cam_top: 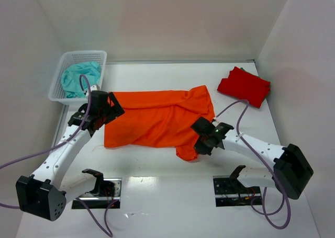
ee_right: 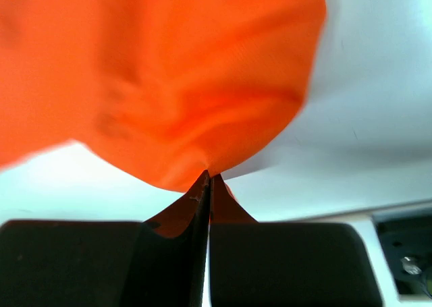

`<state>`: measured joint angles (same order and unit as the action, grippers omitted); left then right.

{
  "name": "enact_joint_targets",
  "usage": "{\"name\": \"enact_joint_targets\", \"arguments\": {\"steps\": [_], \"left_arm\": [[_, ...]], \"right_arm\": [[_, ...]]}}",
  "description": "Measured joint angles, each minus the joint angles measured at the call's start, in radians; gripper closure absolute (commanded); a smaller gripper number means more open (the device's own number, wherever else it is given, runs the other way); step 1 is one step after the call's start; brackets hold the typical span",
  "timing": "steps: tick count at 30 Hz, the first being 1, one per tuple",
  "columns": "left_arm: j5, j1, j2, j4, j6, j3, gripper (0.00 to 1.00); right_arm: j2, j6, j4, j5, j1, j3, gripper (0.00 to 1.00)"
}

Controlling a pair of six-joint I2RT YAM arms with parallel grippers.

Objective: Fold and stack the t-shirts
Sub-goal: Grap the side of the flattened tshirt closest away from the robot with both arms

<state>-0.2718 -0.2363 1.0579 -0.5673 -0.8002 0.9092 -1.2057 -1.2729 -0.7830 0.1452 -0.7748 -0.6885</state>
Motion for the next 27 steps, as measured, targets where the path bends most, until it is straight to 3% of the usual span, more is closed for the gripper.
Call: {"name": "enact_joint_targets", "arguments": {"steps": [5, 12, 22, 27], "left_arm": [[-0.015, 0.0, -0.002, -0.023, -0.05, 0.0, 0.02], [-0.028, 0.0, 0.114, -0.069, -0.069, 0.002, 0.09], [-0.026, -0.001, 0.096, -0.216, -0.16, 0.002, 0.1], [0.002, -0.023, 0.197, -0.212, -0.195, -0.008, 0.1]], "right_arm": [[0.005, 0.087, 0.034, 0.039, 0.118, -0.072, 1.0], [0.009, 0.262, 0.122, 0.032, 0.369, -0.076, 1.0], [-0.027, 0.375, 0.238, -0.012, 0.415, -0.076, 1.0], [-0.079, 0.409, 0.272, -0.036, 0.459, -0.077, 1.0]]}}
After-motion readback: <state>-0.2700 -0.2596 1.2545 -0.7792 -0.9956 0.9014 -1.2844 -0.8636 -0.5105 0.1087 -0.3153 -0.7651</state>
